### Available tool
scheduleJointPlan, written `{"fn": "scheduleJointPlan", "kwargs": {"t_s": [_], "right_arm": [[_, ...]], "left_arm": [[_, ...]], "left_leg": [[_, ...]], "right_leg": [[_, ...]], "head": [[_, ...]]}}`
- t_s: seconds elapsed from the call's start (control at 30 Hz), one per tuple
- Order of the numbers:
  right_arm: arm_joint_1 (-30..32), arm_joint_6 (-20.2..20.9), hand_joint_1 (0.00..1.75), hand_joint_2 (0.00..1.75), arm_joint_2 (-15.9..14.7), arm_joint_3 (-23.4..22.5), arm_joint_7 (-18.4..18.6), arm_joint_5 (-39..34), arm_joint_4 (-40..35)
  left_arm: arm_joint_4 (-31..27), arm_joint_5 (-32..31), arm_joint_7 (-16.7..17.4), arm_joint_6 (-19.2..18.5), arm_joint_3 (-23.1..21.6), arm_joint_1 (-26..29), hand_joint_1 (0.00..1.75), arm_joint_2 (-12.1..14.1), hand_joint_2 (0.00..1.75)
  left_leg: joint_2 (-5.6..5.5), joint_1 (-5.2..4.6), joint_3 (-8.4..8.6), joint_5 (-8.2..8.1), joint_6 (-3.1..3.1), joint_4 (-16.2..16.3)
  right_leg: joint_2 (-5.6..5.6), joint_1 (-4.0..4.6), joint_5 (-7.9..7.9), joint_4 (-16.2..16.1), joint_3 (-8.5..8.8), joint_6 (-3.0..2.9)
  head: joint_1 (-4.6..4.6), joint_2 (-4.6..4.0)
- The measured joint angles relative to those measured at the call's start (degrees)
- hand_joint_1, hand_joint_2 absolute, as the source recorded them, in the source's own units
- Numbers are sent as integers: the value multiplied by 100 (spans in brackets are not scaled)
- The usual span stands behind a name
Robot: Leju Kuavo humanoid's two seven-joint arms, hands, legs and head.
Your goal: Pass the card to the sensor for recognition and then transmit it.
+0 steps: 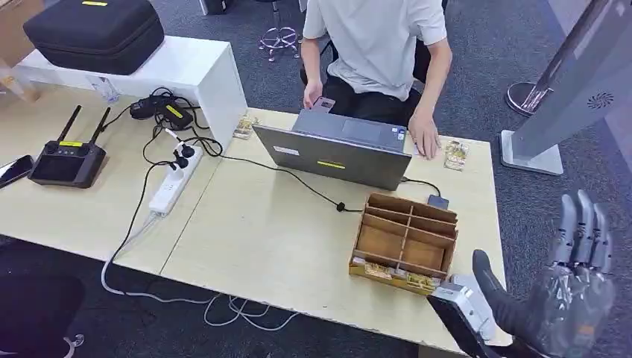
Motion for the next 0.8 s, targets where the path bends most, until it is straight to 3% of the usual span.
{"fn": "scheduleJointPlan", "kwargs": {"t_s": [0.33,0.6,0.8], "right_arm": [[210,831,0,175,-704,483,72,-118,547],[-6,999,0,175,-953,1027,227,-118,1352],[-93,1006,0,175,-1006,1172,260,-116,1609]], "left_arm": [[0,61,-55,48,227,3,0,55,175],[0,55,-85,46,374,2,0,109,175],[0,53,-101,44,398,2,0,131,175]], "left_leg": [[0,0,-2,0,0,0],[0,1,-1,0,0,0],[1,1,-2,0,0,0]], "right_leg": [[0,0,0,0,1,0],[-1,2,0,1,1,0],[0,2,0,1,1,0]], "head": [[2,0],[2,0],[2,0]]}}
